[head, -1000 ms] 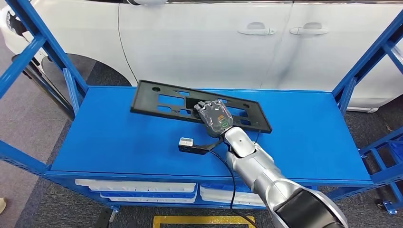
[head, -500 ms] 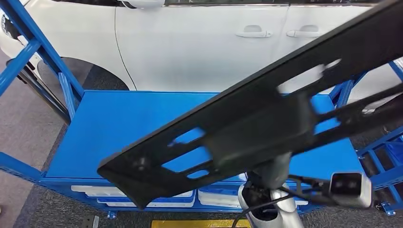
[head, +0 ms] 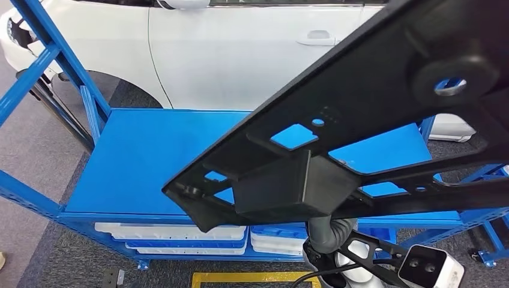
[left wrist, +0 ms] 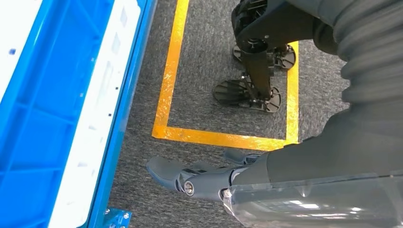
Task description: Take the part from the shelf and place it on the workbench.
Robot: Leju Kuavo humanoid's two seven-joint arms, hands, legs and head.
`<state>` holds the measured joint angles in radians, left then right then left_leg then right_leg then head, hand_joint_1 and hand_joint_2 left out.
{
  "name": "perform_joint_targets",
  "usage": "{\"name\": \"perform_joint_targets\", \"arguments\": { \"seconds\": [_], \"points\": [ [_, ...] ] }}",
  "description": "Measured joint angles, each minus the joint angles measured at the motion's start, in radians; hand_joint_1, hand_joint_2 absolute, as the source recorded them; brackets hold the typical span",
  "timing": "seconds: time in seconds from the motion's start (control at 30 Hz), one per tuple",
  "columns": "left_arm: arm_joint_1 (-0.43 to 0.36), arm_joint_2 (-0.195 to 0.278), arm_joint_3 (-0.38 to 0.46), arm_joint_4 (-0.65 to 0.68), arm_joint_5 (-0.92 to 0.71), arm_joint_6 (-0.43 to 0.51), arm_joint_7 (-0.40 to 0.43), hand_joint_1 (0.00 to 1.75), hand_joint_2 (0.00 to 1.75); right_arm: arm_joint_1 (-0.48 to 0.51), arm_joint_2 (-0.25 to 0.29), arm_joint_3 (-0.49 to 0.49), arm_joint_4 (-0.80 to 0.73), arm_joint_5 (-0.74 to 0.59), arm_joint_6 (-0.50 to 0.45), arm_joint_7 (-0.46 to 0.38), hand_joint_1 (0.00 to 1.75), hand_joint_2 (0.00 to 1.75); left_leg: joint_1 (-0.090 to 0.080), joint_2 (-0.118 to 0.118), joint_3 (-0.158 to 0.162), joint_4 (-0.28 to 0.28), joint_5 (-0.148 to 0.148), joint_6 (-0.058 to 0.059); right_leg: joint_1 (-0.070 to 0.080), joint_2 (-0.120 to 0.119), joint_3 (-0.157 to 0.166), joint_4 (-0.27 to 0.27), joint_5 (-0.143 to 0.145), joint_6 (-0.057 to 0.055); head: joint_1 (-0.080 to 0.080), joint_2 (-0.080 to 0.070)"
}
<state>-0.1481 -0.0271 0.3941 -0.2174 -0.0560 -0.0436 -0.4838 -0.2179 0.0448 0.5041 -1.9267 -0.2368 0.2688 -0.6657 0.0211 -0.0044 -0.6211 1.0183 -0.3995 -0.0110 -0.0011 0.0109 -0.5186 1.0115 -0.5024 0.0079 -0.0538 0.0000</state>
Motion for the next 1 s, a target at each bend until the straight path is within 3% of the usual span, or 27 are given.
{"name": "perform_joint_targets", "arguments": {
  "seconds": [0.07,0.1,0.2,0.23,0.27,0.3,0.33,0.37,0.43,0.5,0.57,0.6,0.63,0.7,0.73,0.77,0.8,0.87,0.93,1.0],
  "points": [
    [0.001,0.001,0.0,0.0,-0.005,0.001,-0.001,0.0,1.75,-0.005,-0.001,0.006,0.002,0.017,-0.02,0.0,1.75,1.75,0.001,-0.001,-0.006,0.003,-0.003,-0.012,-0.004,-0.004,-0.008,-0.009,0.015,-0.014,0.0,0.0],
    [0.002,0.002,0.0,0.0,-0.007,0.001,-0.002,0.0,1.75,-0.01,-0.001,0.01,0.004,0.022,-0.027,0.0,1.75,1.75,0.001,-0.001,-0.015,0.021,-0.024,-0.015,-0.006,-0.007,-0.013,-0.014,0.024,-0.023,0.0,0.0],
    [0.003,0.002,0.0,0.0,-0.013,0.001,-0.005,0.0,1.75,-0.023,-0.001,0.022,0.017,0.026,-0.042,0.0,1.75,1.75,0.002,-0.001,-0.067,0.186,-0.15,-0.022,-0.002,-0.013,-0.041,-0.017,0.049,-0.038,0.0,0.0],
    [0.003,0.002,0.0,0.0,-0.015,0.001,-0.005,0.0,1.75,-0.025,-0.001,0.025,0.021,0.026,-0.048,0.0,1.75,1.75,0.002,0.0,-0.079,0.244,-0.177,-0.023,0.001,-0.014,-0.053,-0.016,0.057,-0.039,0.0,0.0],
    [0.003,0.002,0.0,0.0,-0.016,0.001,-0.006,0.0,1.75,-0.026,-0.001,0.027,0.024,0.026,-0.055,0.0,1.75,1.75,0.002,0.0,-0.077,0.272,-0.18,-0.023,0.004,-0.015,-0.064,-0.015,0.064,-0.04,0.0,0.0],
    [0.004,0.003,0.0,0.0,-0.016,0.001,-0.006,0.0,1.75,-0.027,-0.001,0.028,0.026,0.026,-0.061,0.0,1.75,1.75,0.001,0.0,-0.057,0.266,-0.165,-0.022,0.006,-0.015,-0.075,-0.012,0.071,-0.039,0.0,0.0],
    [0.004,0.003,0.0,0.0,-0.016,0.001,-0.005,0.0,1.75,-0.027,-0.001,0.029,0.026,0.025,-0.066,0.0,1.75,1.75,0.001,0.0,-0.02,0.223,-0.139,-0.019,0.007,-0.015,-0.085,-0.009,0.077,-0.038,0.0,0.0],
    [0.004,0.003,0.0,0.0,-0.016,0.001,-0.004,0.0,1.75,-0.027,-0.001,0.029,0.026,0.024,-0.071,0.0,1.75,1.75,0.0,0.0,0.029,0.154,-0.119,-0.014,0.008,-0.015,-0.094,-0.005,0.082,-0.036,0.0,0.0],
    [0.004,0.004,0.0,0.0,-0.016,0.003,-0.002,0.0,1.75,-0.025,-0.002,0.028,0.02,0.02,-0.074,0.0,1.75,1.75,-0.006,-0.001,0.111,0.028,-0.109,-0.004,0.01,-0.015,-0.107,0.003,0.092,-0.027,0.0,0.0],
    [0.009,0.006,0.001,0.0,-0.016,0.006,0.0,0.0,1.75,-0.019,-0.005,0.024,0.011,0.014,-0.067,0.0,1.75,1.75,-0.012,-0.002,0.132,-0.015,-0.115,0.005,0.01,-0.015,-0.114,0.005,0.104,-0.016,0.0,0.0],
    [0.019,0.007,0.003,0.0,-0.012,0.007,0.001,0.0,1.75,-0.006,-0.007,0.011,0.002,0.011,-0.049,0.0,1.75,1.75,-0.009,0.0,0.123,-0.02,-0.101,0.016,0.009,-0.013,-0.118,0.008,0.107,-0.004,0.0,0.0],
    [0.024,0.007,0.005,0.0,-0.009,0.006,0.0,0.0,1.75,0.003,-0.008,0.002,-0.004,0.011,-0.038,0.0,1.75,1.75,-0.007,0.003,0.116,-0.023,-0.092,0.024,0.008,-0.011,-0.126,0.024,0.088,0.002,0.0,0.0],
    [0.028,0.008,0.008,0.0,-0.006,0.005,-0.001,0.0,1.75,0.015,-0.009,-0.01,-0.011,0.013,-0.025,0.0,1.75,1.75,-0.004,0.005,0.107,-0.025,-0.082,0.03,0.006,-0.01,-0.139,0.059,0.05,0.007,0.0,0.0],
    [0.038,0.009,0.015,0.0,0.0,0.004,-0.007,0.0,1.75,0.042,-0.009,-0.033,-0.024,0.02,0.002,0.0,1.75,1.75,-0.005,0.008,0.085,-0.024,-0.063,0.036,0.0,-0.01,-0.176,0.18,-0.046,0.017,0.0,0.0],
    [0.043,0.01,0.019,0.0,0.003,0.004,-0.009,0.0,1.75,0.058,-0.009,-0.046,-0.029,0.026,0.017,0.0,1.75,1.75,-0.005,0.008,0.072,-0.022,-0.055,0.035,-0.003,-0.01,-0.19,0.243,-0.077,0.021,0.0,0.0],
    [0.048,0.01,0.023,0.0,0.004,0.003,-0.011,0.0,1.75,0.074,-0.008,-0.058,-0.035,0.033,0.033,0.0,1.75,1.75,-0.005,0.009,0.058,-0.019,-0.047,0.034,-0.005,-0.01,-0.192,0.281,-0.084,0.024,0.0,0.0],
    [0.053,0.011,0.027,0.0,0.005,0.002,-0.012,0.0,1.75,0.09,-0.006,-0.073,-0.041,0.04,0.05,0.0,1.75,1.75,-0.005,0.009,0.045,-0.016,-0.039,0.033,-0.007,-0.01,-0.176,0.285,-0.069,0.025,0.0,0.0],
    [0.061,0.011,0.031,0.0,0.004,0.002,-0.012,0.0,1.75,0.117,0.003,-0.105,-0.055,0.054,0.08,0.0,1.75,1.75,-0.005,0.009,0.02,-0.006,-0.026,0.028,-0.01,-0.01,-0.092,0.187,-0.019,0.022,0.0,0.0],
    [0.067,0.011,0.034,0.0,0.0,0.003,-0.01,0.0,1.75,0.13,0.014,-0.132,-0.07,0.061,0.094,0.0,1.75,1.75,-0.007,0.008,0.003,0.001,-0.015,0.018,-0.007,-0.009,0.0,0.05,-0.011,0.014,0.0,0.0],
    [0.071,0.012,0.038,0.0,-0.005,0.007,-0.002,0.0,1.75,0.139,0.023,-0.154,-0.082,0.064,0.099,0.0,1.75,1.75,-0.007,0.007,-0.002,0.0,-0.001,0.006,0.0,-0.008,0.028,-0.006,-0.022,0.003,0.0,0.0]
  ]
}}
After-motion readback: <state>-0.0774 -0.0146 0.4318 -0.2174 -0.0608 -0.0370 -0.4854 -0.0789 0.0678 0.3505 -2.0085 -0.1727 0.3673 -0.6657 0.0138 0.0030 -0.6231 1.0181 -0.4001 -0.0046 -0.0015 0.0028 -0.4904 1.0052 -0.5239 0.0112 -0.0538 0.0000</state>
